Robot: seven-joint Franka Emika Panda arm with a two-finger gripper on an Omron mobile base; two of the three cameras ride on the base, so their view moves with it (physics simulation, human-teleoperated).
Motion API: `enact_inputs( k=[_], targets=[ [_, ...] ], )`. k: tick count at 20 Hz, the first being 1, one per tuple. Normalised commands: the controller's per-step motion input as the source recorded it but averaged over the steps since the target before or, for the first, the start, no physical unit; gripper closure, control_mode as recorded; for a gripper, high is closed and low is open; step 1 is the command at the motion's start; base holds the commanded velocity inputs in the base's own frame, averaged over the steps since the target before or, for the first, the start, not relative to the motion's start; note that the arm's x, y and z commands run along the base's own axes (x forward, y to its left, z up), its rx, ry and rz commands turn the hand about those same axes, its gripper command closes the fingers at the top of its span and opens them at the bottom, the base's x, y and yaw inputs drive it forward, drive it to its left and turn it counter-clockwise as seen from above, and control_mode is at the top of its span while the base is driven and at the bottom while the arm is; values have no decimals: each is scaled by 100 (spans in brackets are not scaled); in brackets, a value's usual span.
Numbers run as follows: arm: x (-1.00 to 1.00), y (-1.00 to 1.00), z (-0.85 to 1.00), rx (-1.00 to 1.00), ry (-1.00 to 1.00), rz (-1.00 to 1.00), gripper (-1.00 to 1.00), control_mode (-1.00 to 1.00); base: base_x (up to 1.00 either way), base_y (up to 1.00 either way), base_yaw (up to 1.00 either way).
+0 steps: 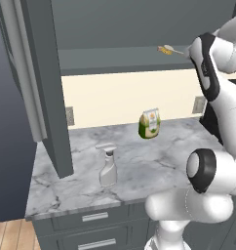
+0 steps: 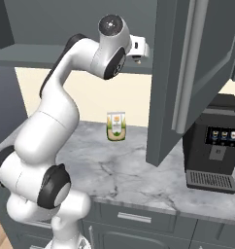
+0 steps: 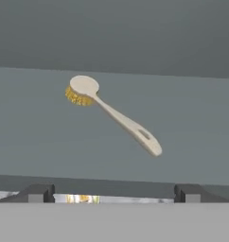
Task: Pick the spray and dish brush from the cabinet and place them on the counter.
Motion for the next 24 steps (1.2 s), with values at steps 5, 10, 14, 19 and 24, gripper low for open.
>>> enact_inputs(
  k=[5,10,14,19,24],
  targets=[
    [31,0,30,-1,20,0,-100,-100,0,0,0],
    [31,-6,15,0,9,5,-100,-100,0,0,0],
    [22,-6,0,0,-5,8,-100,-100,0,0,0],
    [20,0,0,0,-3,6,-100,-100,0,0,0],
    [34,2,-5,-4,4,6,-100,-100,0,0,0]
  ],
)
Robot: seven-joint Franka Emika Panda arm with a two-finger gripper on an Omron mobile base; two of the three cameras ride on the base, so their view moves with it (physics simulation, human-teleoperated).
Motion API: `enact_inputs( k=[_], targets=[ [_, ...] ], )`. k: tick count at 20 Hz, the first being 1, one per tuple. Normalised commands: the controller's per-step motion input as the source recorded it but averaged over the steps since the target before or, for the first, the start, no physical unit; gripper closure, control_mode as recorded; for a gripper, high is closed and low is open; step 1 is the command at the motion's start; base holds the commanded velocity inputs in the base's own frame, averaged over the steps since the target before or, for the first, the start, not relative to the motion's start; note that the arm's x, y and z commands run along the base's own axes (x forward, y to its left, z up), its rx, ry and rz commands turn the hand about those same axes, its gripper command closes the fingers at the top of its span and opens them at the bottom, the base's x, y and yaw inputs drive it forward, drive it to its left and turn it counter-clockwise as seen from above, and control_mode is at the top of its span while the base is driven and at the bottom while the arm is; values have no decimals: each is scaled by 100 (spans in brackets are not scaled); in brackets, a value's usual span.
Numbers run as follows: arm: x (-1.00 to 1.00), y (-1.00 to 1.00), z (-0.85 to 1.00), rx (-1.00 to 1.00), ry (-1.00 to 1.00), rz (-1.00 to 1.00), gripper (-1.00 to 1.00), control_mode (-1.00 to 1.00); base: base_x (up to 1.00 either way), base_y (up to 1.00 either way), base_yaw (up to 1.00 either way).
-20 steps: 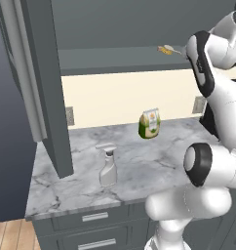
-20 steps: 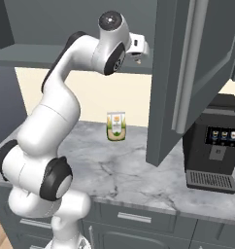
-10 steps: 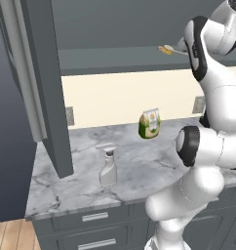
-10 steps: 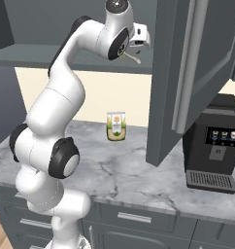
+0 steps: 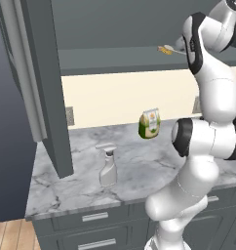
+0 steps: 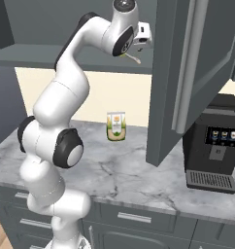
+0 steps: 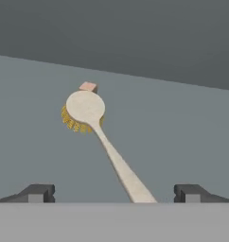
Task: Pick the spray and dish brush from the cabinet and place them on the counter.
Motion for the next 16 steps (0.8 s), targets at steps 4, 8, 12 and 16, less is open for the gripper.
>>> enact_inputs(
  k=[4,8,12,16],
  targets=[
    [24,2,-7,-3,4,4,-100,-100,0,0,0],
    [18,4,-19,-7,2,3,-100,-100,0,0,0],
    [14,1,-19,-6,1,4,-100,-100,0,0,0],
    [8,1,-26,-5,0,4,-100,-100,0,0,0]
  ],
)
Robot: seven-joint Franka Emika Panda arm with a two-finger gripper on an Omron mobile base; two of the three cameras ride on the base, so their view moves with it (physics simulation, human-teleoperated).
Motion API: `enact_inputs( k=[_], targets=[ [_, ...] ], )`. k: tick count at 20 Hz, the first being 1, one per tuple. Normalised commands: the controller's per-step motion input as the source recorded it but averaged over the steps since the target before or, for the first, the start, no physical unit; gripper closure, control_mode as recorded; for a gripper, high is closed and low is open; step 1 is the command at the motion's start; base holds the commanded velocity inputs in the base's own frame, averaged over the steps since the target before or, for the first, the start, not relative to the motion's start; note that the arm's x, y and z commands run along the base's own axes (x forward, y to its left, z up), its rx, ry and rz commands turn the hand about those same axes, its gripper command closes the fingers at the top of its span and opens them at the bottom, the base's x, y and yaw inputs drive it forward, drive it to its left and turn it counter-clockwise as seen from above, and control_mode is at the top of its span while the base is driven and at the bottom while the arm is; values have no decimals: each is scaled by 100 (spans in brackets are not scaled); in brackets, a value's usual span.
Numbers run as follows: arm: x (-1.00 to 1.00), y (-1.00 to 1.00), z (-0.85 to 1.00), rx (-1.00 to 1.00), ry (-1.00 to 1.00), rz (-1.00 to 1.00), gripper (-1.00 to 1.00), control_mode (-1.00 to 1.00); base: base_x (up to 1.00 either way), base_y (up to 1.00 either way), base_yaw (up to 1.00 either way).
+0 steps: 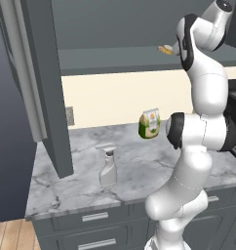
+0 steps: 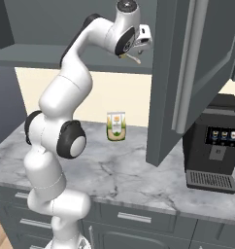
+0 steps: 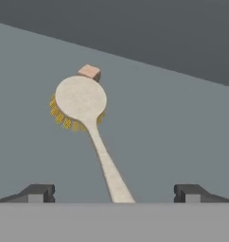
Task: Pick the spray and dish brush from the cabinet and place them on the counter.
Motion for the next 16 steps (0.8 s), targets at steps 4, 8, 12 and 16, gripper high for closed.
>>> enact_inputs(
  k=[4,8,12,16],
  targets=[
    [3,4,-20,-4,1,4,-100,-100,0,0,0],
    [4,5,-21,-4,2,4,-100,-100,0,0,0],
    [18,3,-11,-2,2,7,-100,-100,0,0,0],
    [26,0,-5,0,3,6,-100,-100,0,0,0]
  ],
)
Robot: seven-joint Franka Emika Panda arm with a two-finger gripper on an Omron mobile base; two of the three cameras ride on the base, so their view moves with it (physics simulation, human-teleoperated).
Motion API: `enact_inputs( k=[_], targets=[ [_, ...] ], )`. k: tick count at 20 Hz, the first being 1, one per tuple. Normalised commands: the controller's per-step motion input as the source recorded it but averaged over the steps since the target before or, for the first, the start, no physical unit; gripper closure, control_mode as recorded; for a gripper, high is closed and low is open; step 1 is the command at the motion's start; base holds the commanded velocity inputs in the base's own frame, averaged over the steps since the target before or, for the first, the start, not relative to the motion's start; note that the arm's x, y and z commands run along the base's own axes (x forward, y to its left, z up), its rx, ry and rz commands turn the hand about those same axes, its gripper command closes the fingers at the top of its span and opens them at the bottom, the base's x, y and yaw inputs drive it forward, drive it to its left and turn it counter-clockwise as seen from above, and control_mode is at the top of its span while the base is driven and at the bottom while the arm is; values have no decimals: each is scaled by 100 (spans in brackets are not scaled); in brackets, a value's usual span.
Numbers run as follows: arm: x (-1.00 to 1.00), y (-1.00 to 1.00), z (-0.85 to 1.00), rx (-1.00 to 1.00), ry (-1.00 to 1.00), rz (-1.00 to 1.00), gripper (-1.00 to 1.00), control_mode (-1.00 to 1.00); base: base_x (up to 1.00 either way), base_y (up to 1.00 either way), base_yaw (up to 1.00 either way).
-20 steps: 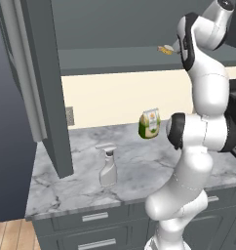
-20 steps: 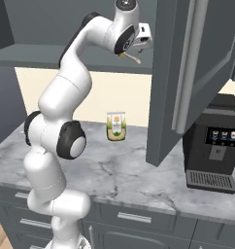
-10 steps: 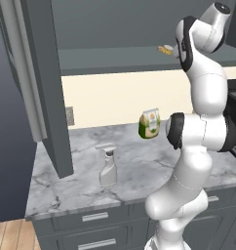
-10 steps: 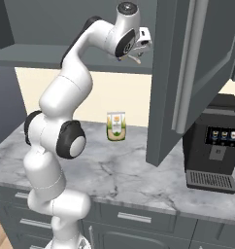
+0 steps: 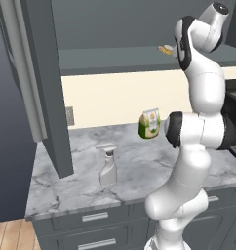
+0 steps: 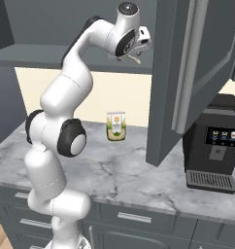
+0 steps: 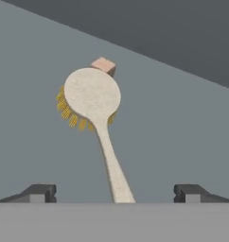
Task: Pick the spray and dish brush from the cabinet and place them on the counter.
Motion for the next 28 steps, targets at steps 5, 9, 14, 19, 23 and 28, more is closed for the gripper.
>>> enact_inputs(
  k=[5,9,14,19,23,28],
  targets=[
    [25,-11,-21,0,13,6,-100,-100,0,0,0],
    [5,-2,-29,0,12,1,-100,-100,0,0,0],
    [0,2,-25,3,8,0,100,-100,0,0,0],
    [0,-4,-23,3,5,1,100,-100,0,0,0],
    [-3,-1,-12,1,4,0,100,-100,0,0,0],
    [-3,0,8,0,1,-2,100,-100,0,0,0]
  ],
)
